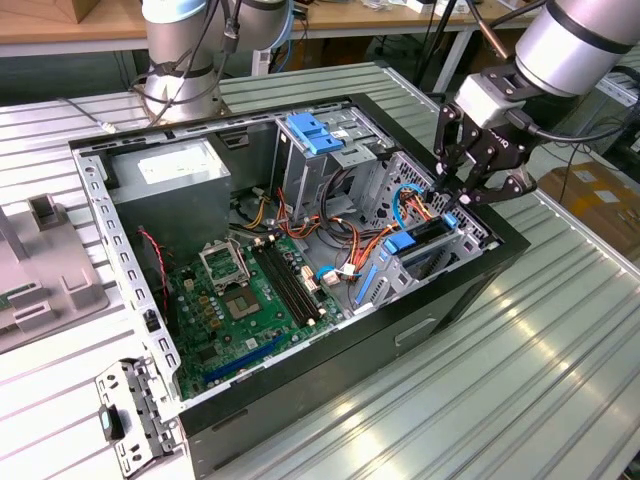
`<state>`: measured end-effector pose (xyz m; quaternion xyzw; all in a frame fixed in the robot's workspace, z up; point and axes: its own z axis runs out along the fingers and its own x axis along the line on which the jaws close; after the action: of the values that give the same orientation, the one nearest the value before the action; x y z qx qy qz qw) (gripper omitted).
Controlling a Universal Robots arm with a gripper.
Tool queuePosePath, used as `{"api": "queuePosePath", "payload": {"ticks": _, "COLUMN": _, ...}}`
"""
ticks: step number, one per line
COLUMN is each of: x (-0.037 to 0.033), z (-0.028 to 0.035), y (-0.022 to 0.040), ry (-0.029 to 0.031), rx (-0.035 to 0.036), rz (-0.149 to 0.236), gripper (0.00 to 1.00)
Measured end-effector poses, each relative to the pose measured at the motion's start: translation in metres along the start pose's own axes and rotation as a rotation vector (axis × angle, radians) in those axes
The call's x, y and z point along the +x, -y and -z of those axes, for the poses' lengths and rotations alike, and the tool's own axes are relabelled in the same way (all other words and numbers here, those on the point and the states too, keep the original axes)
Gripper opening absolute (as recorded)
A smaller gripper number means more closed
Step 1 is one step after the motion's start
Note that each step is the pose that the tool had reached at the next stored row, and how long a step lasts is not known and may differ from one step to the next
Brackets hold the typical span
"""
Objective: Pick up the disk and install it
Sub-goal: 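Insert the second disk wire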
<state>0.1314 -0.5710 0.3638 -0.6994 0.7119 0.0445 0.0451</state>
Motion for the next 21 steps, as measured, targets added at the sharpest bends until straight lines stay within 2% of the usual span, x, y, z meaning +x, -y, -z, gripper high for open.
{"api": "queuePosePath", "payload": {"ticks": 6, "x": -0.0047, "z": -0.0006, "y": -0.0009, "ry": 0.0001, "rx": 0.0000, "rz": 0.000, "gripper": 0.36}}
{"api": "queuePosePath", "payload": {"ticks": 21, "x": -0.0063, "z": -0.0008, "y": -0.0061, "ry": 0.0023, "rx": 0.0000, "rz": 0.000, "gripper": 0.36}}
